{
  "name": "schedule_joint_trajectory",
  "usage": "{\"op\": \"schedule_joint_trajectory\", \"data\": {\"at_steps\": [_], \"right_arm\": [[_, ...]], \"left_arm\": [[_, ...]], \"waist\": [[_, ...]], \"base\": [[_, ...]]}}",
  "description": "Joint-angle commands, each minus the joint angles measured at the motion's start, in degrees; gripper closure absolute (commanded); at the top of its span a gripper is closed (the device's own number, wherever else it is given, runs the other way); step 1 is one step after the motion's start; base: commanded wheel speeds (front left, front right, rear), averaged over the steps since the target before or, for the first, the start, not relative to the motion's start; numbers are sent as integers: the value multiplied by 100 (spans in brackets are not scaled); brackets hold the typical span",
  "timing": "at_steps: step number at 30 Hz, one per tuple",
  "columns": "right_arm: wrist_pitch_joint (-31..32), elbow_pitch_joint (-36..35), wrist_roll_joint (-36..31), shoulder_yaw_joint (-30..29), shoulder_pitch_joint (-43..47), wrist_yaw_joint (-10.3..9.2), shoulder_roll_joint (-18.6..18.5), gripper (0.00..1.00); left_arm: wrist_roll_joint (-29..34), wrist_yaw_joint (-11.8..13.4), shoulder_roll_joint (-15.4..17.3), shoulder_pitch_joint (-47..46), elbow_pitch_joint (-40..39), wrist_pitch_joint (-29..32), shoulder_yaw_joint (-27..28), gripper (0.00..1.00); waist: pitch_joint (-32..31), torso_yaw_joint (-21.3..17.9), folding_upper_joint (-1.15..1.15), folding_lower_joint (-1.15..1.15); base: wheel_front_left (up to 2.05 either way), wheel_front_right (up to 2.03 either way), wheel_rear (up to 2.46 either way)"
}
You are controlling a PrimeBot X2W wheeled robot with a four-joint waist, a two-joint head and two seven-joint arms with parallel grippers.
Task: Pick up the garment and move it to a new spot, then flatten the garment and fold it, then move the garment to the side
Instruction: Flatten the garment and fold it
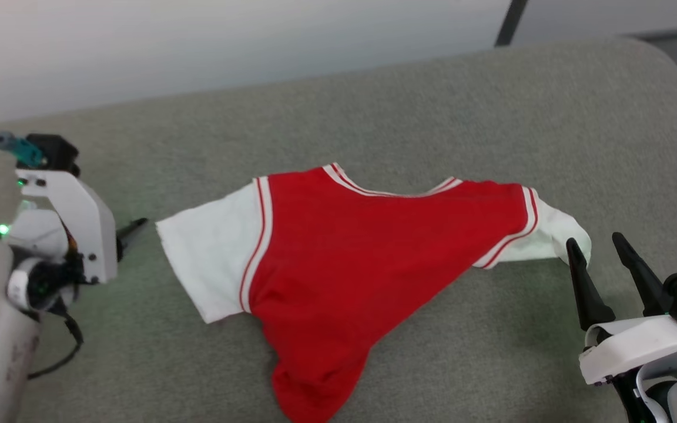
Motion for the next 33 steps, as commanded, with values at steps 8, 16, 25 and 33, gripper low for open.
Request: {"op": "schedule_joint_trajectory", "data": {"at_steps": [8, 16, 25, 33], "right_arm": [[-222, 265, 128, 68, -251, -6, -17, 0], [-285, 401, 195, 113, -407, -6, 10, 0], [-234, 509, 261, 128, -575, -6, -88, 0], [-4, 542, 374, 144, -731, -6, -142, 0]], "left_arm": [[179, 50, -24, -488, 620, 479, -281, 0], [199, 133, -309, -532, 975, 858, -582, 0], [-200, 369, -985, -416, 1173, 1659, -764, 0], [-295, 333, -1090, -560, 1183, 1746, -780, 100]], "waist": [[653, -425, 0, 0], [814, -406, 0, 0], [850, -319, 0, 0], [912, -321, 0, 0]], "base": [[0, 0, 0], [0, 0, 0], [0, 0, 0], [0, 0, 0]]}}
